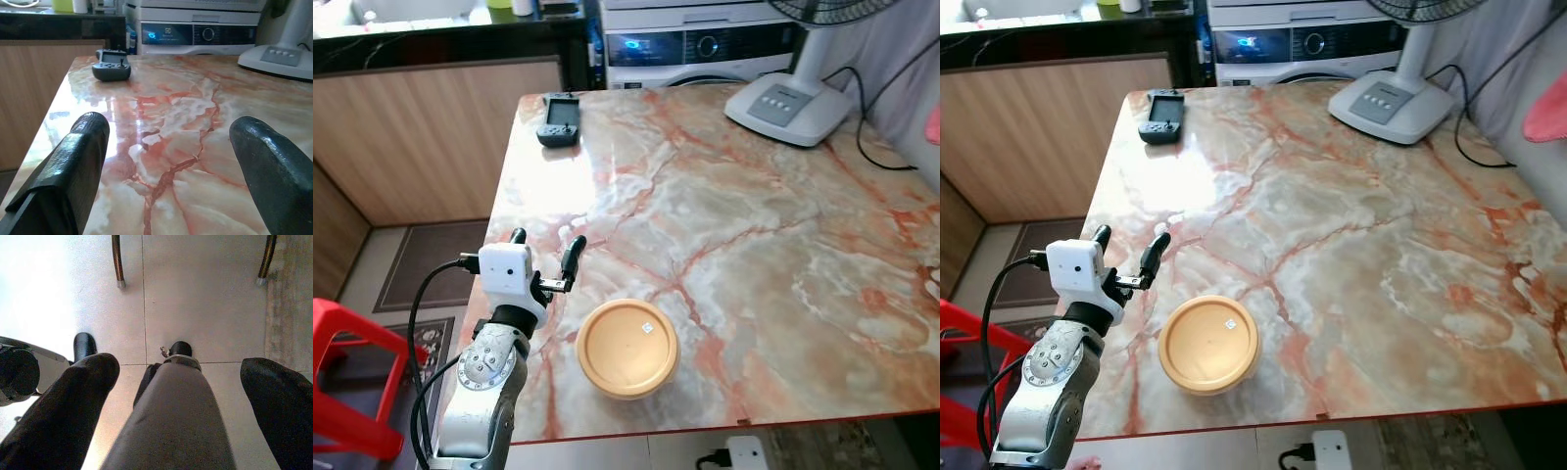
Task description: Restocking fridge
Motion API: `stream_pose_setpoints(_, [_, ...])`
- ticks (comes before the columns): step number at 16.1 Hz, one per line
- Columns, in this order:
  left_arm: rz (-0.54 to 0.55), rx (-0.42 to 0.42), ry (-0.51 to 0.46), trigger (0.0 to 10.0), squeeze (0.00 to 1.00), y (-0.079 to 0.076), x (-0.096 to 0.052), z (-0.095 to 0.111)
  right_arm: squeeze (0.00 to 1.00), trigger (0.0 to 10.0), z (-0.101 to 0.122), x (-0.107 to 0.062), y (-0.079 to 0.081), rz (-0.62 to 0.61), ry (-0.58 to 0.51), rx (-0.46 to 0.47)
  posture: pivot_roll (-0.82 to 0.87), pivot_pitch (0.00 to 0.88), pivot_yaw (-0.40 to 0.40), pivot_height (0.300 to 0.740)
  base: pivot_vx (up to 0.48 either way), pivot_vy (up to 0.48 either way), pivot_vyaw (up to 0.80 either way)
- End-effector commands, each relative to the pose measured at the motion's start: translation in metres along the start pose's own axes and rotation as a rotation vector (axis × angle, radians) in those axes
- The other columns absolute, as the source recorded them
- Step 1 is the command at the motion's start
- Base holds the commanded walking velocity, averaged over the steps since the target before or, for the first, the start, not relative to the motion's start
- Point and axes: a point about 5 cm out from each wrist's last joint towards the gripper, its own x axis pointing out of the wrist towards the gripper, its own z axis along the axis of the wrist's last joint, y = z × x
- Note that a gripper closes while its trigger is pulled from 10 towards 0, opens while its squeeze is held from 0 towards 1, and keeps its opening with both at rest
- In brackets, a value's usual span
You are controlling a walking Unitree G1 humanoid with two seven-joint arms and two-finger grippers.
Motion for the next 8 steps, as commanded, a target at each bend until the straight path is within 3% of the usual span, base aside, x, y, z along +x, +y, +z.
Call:
stream_pose_setpoints(1, [0.014, 0.008, 0.002, 10.0, 0.00, 0.002, -0.002, 0.001, 0.00, 10.0, -0.013, -0.002, 0.007, 0.008, 0.054, 0.003, 0.11, 0.169, 0.002, 0.740, 0.000, 0.000, 0.00])
stream_pose_setpoints(4, [0.019, 0.009, 0.003, 10.0, 0.00, 0.002, -0.003, 0.000, 0.00, 10.0, -0.011, -0.001, 0.008, 0.007, 0.052, 0.002, 0.11, 0.167, 0.002, 0.740, 0.000, 0.000, 0.00])
stream_pose_setpoints(8, [0.011, 0.007, 0.010, 10.0, 0.00, 0.000, -0.003, -0.002, 0.00, 10.0, -0.008, -0.004, -0.025, -0.028, 0.046, 0.005, 0.11, 0.166, 0.002, 0.740, -0.243, 0.000, 0.00])
